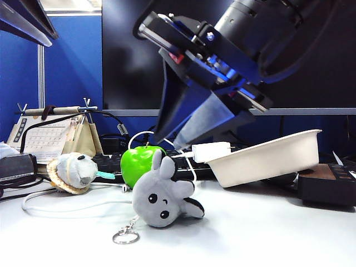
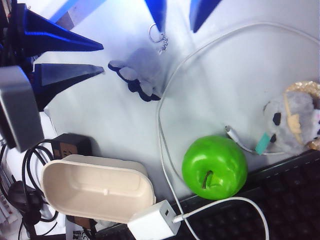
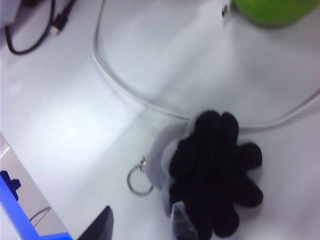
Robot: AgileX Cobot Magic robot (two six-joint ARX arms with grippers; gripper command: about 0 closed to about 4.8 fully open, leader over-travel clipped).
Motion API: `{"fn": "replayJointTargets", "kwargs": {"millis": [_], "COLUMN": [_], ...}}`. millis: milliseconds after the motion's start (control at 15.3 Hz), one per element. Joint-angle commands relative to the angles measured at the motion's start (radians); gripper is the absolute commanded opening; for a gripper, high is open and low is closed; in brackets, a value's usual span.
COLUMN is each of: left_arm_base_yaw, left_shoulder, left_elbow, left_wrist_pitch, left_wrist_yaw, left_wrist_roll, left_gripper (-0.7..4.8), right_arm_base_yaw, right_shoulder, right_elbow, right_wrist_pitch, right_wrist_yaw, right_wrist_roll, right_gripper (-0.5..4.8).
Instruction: Place the tilting octopus upright.
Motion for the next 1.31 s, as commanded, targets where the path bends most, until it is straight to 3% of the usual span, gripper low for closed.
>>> {"fn": "replayJointTargets", "kwargs": {"millis": [65, 654, 785, 916, 1309], "left_arm_base_yaw": [0.0, 0.0, 0.0, 0.0, 0.0], "left_shoulder": [-0.001, -0.001, -0.001, -0.001, -0.001], "left_elbow": [0.002, 0.002, 0.002, 0.002, 0.002], "left_wrist_pitch": [0.005, 0.005, 0.003, -0.002, -0.055], "left_wrist_yaw": [0.003, 0.003, 0.003, 0.003, 0.009], "left_wrist_roll": [0.001, 0.001, 0.0, 0.0, 0.001], "left_gripper": [0.72, 0.72, 0.72, 0.72, 0.72], "right_arm_base_yaw": [-0.023, -0.024, -0.024, -0.024, -0.035], "right_shoulder": [0.024, 0.096, 0.102, 0.103, 0.103], "right_elbow": [0.005, 0.005, 0.005, 0.005, 0.005], "right_wrist_pitch": [0.033, 0.046, 0.051, 0.063, 0.07], "right_wrist_yaw": [0.005, 0.004, 0.004, 0.005, -0.033], "right_wrist_roll": [-0.03, -0.031, -0.031, -0.031, 0.009], "right_gripper": [1.54, 1.47, 1.1, -0.03, -0.02]}}
